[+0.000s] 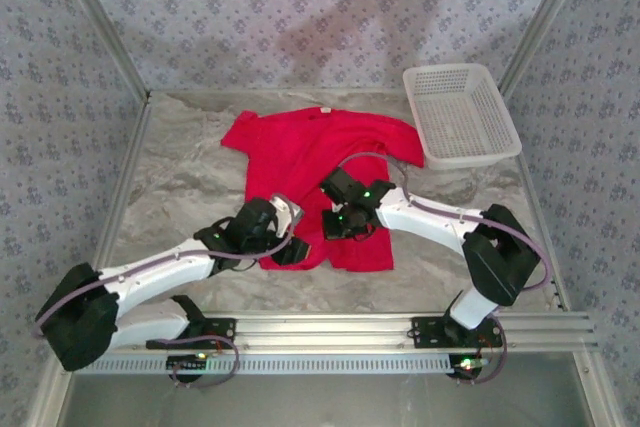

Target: Fold the inside-out t-shirt

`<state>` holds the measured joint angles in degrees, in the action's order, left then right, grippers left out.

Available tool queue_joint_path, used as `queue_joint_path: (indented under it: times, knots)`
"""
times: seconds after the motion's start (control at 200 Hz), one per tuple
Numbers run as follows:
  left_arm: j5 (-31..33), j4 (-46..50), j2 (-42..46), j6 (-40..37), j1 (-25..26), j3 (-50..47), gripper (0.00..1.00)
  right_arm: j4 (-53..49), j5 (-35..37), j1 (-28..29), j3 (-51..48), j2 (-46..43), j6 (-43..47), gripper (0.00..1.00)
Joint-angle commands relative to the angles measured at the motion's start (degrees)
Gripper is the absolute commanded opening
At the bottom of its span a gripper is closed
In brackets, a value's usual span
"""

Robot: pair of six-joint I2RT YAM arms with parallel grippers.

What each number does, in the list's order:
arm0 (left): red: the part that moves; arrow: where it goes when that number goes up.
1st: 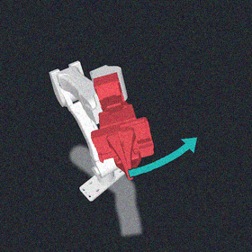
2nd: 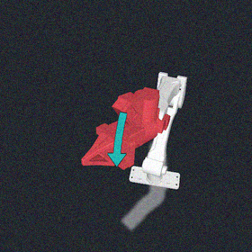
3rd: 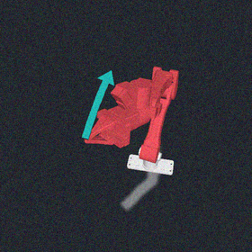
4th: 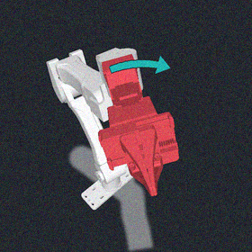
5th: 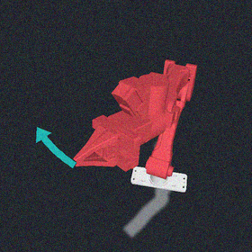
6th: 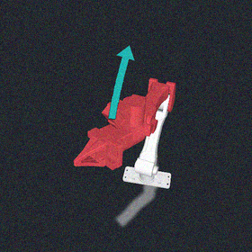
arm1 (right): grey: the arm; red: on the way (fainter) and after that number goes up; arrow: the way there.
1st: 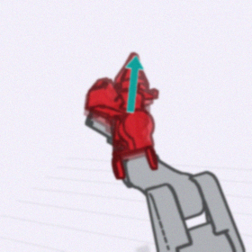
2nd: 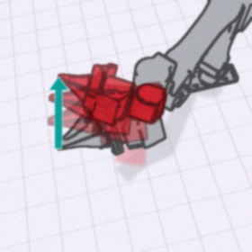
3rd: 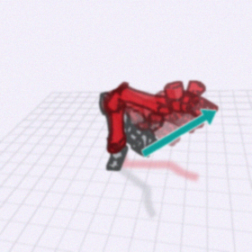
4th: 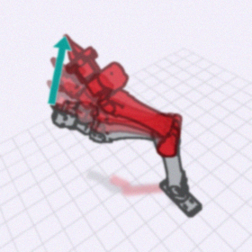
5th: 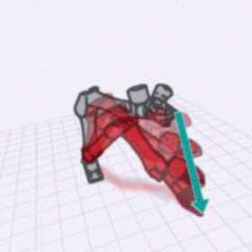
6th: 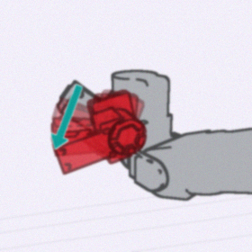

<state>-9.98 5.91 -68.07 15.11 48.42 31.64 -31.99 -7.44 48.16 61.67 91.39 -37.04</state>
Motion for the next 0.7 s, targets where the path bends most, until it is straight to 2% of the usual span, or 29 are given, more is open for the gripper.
queue_joint_path:
  times: [0.0, 0.24, 0.31, 0.405, 0.515, 0.695]
  knots:
    - [3.4, -0.6, -3.5, -3.4, 1.0, 3.2, 0.55, 0.2, -1.2, -0.7, -1.1, -2.0, 0.3, 0.02]
    - [4.3, -1.0, -11.9, -0.7, 1.6, 6.3, 0.55, 0.1, -1.2, -1.1, -1.2, -2.2, 0.3, 0.02]
    - [4.5, -0.2, -14.6, 0.2, 1.6, 7.5, 0.52, 0.0, -1.3, -1.3, -1.2, -2.1, 0.4, 0.02]
    - [4.7, 0.7, -17.0, 1.6, 1.6, 8.7, 0.35, -0.1, -1.3, -1.7, -1.3, -2.2, 0.5, 0.02]
    - [5.9, 2.4, -17.0, 2.9, 1.6, 9.9, 0.01, 0.1, -1.3, -2.0, -1.8, -2.5, 0.5, 0.02]
    - [6.4, 7.9, -11.8, 3.6, 1.2, 13.5, 0.00, 0.1, -1.1, -2.3, -2.6, -2.4, 0.5, 0.02]
